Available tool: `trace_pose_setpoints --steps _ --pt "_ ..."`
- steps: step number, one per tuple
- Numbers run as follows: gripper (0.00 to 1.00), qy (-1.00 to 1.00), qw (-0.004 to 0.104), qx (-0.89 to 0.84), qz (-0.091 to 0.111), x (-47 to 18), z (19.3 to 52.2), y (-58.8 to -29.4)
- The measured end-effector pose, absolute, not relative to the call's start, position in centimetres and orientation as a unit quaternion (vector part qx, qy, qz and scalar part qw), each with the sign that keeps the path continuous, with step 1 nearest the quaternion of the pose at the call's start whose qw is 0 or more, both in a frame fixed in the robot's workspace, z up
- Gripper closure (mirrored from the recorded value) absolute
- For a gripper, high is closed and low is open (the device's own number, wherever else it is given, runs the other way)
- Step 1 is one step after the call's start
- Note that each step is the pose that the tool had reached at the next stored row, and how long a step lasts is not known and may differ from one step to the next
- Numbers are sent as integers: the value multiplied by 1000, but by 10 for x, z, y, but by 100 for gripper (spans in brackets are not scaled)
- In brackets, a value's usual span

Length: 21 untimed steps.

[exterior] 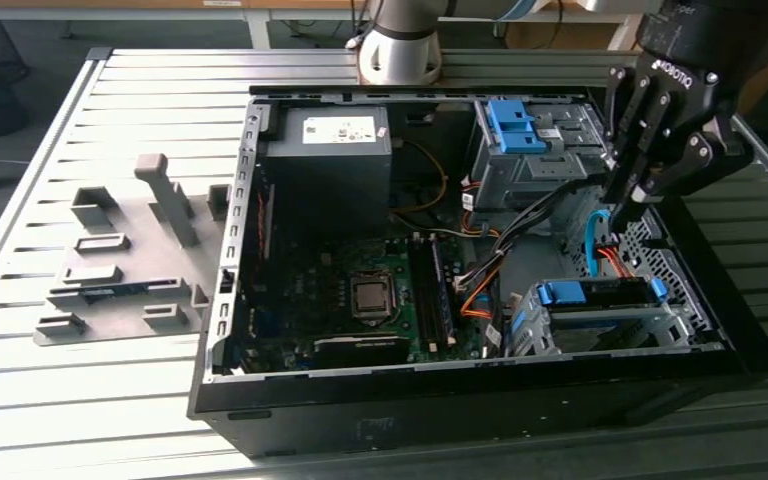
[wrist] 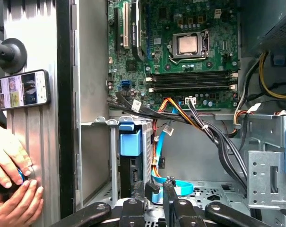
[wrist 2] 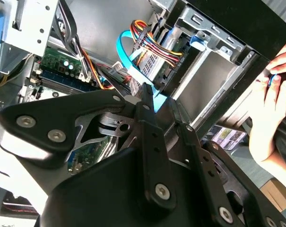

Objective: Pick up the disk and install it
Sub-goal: 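Insert the second disk wire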

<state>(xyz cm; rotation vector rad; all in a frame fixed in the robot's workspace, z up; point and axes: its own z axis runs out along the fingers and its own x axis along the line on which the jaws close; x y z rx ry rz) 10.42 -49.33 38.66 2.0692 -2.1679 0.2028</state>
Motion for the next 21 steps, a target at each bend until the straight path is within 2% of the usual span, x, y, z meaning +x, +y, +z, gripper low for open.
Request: trace_pose_setpoints --steps 21 --pt "70 -720 72 687 70 105 375 -493"
